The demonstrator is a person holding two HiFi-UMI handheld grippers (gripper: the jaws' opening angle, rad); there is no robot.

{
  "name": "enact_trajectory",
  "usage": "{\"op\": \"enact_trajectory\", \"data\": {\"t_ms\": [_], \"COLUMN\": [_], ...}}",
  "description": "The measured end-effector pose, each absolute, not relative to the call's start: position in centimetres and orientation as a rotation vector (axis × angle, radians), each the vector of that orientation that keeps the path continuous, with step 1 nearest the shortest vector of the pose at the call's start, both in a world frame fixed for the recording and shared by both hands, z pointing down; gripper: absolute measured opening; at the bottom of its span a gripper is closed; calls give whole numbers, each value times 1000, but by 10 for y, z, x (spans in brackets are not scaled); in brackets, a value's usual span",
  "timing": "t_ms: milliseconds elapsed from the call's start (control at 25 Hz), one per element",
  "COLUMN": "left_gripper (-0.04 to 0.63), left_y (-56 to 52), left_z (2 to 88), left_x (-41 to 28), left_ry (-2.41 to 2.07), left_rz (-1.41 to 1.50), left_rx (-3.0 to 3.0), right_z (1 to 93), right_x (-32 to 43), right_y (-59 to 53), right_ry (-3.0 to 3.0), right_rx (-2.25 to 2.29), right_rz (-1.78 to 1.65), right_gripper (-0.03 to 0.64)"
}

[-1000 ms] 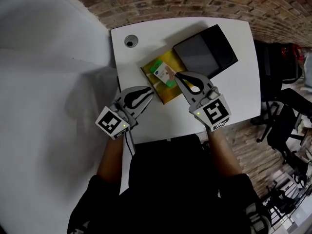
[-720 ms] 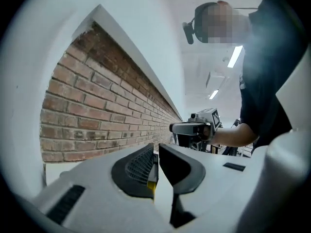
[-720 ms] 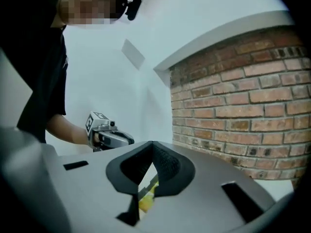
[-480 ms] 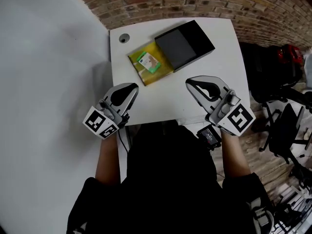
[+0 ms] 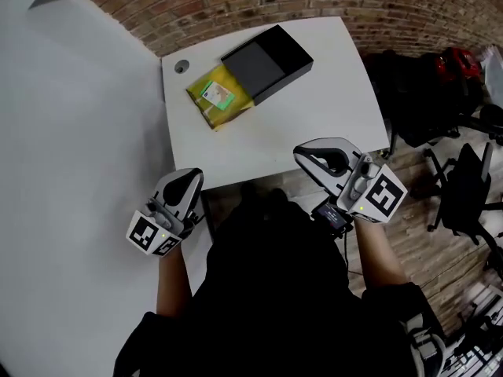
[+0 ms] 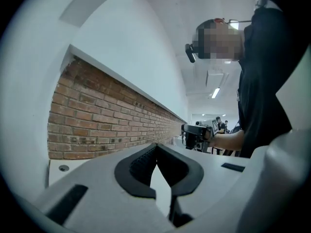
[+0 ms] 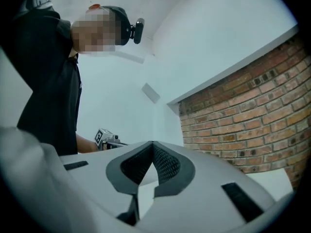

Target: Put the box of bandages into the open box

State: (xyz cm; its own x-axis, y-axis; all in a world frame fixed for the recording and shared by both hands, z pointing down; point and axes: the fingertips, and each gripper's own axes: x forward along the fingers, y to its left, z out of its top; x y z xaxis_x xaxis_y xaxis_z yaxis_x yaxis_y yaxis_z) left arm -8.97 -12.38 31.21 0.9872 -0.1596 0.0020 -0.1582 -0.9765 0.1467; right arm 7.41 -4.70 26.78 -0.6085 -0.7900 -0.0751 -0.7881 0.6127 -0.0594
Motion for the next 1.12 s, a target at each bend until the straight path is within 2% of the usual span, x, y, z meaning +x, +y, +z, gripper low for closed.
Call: {"op": "enact_trajectory", "data": {"t_ms": [440,840,1120], "left_gripper": [18,18,18], "left_y": [-39,58,113], "left_z": [277,291,321], "left_x": [-93,-191,-226], "left_ry": [-4,30,109], "left_rz": [-120,-189,-245], "left_rx": [3041,2983,2900], "right_z": [298,301,323], "right_x": [6,-106,-156], "right_y": [16,99,165], "right_ry": [2843,2916,2951], "right_rx": [-1306,-1297,-1326], "right_rz": [-134,-138,-246], "right_gripper": [8,8,6]}}
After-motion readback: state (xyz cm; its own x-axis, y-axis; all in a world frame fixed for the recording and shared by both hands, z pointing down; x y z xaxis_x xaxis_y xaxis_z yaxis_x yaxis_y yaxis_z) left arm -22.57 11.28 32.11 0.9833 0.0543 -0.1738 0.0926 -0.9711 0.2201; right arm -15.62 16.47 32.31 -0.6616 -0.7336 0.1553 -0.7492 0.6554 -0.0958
